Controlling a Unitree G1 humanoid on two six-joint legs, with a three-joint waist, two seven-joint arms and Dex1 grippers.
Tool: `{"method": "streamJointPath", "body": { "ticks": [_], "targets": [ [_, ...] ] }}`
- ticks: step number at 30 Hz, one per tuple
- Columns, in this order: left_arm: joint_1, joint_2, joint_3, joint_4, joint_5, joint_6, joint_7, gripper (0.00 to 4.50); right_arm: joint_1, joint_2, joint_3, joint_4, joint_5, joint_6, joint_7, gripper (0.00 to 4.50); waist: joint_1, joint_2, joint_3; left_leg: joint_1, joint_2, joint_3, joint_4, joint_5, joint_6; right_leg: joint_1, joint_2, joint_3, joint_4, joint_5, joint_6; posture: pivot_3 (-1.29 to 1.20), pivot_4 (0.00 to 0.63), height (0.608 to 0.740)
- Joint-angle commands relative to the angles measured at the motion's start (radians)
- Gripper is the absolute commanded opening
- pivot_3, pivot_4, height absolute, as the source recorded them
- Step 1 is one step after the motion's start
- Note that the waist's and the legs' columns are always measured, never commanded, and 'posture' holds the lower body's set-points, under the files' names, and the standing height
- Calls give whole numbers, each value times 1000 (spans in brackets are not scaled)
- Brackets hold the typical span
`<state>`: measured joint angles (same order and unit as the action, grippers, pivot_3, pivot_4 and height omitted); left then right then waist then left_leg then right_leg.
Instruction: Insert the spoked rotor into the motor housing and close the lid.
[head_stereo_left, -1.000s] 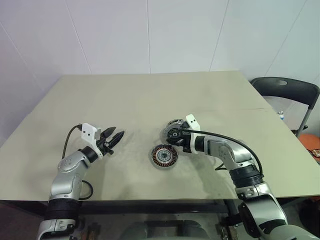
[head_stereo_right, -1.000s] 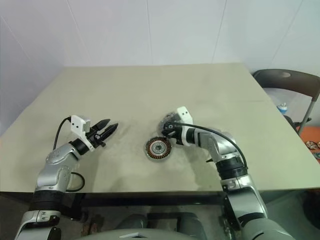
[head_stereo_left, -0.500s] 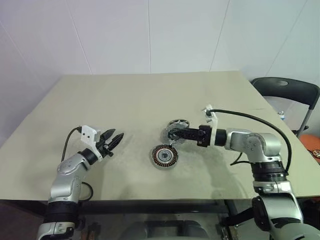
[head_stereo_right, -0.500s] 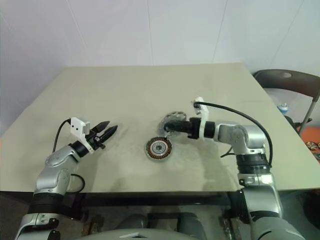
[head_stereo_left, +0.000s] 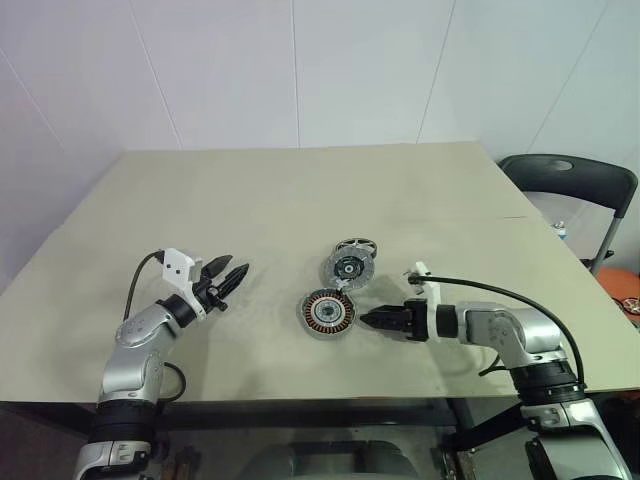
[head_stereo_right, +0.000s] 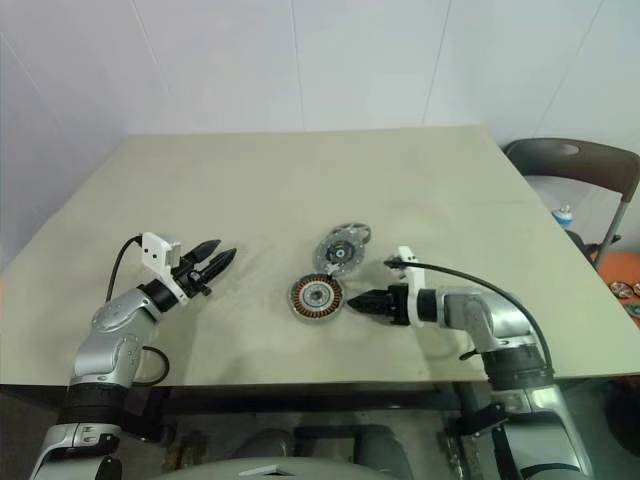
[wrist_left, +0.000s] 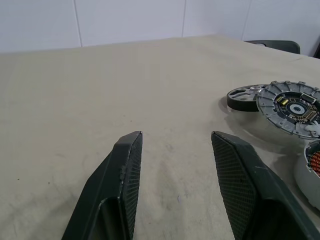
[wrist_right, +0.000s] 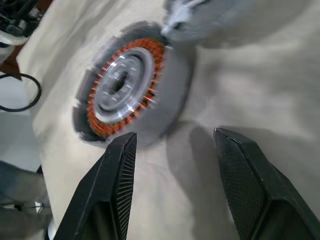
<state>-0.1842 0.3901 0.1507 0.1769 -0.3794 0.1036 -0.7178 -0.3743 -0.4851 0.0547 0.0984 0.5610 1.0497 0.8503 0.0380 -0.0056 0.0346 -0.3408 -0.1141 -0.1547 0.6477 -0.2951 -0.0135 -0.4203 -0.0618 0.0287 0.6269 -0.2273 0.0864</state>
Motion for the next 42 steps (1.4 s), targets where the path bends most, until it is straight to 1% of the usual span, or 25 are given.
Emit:
{"method": "streamJointPath", "body": {
  "ticks": [1,15,22,28,35,42],
  "targets": [
    [-19,9,9,-23,0,-11,-2,2344,-46,36,-20,-29,14,-13,-27,2585,0,0,0,0,0,0,0,0,0,0,0,0,0,0,0,0,0,740],
    [0,7,13,-33,1,-15,11,2344,-108,78,13,50,-52,-80,-56,2585,1,0,0,0,0,1,0,0,0,0,0,0,0,0,0,0,0,740],
    [3,5,10,-35,2,-16,15,2344,-94,80,31,65,-83,-107,-57,2585,1,0,0,0,0,1,0,0,0,0,0,0,0,0,0,0,0,740],
    [2,8,7,-32,5,-15,12,2344,-105,115,-6,76,-87,-127,-114,2585,0,0,0,1,0,1,0,0,0,0,0,0,0,0,0,0,0,740],
    [-12,4,2,-13,8,-20,8,2344,-113,119,-10,65,-77,-120,-111,2585,0,0,0,0,0,0,-1,0,0,0,0,0,0,0,0,0,0,740],
    [-11,-1,2,-10,13,-24,10,2344,-134,143,-38,96,-77,-140,-149,2585,0,0,0,1,0,1,-1,0,0,0,0,0,0,0,0,0,0,740]
  ]
}}
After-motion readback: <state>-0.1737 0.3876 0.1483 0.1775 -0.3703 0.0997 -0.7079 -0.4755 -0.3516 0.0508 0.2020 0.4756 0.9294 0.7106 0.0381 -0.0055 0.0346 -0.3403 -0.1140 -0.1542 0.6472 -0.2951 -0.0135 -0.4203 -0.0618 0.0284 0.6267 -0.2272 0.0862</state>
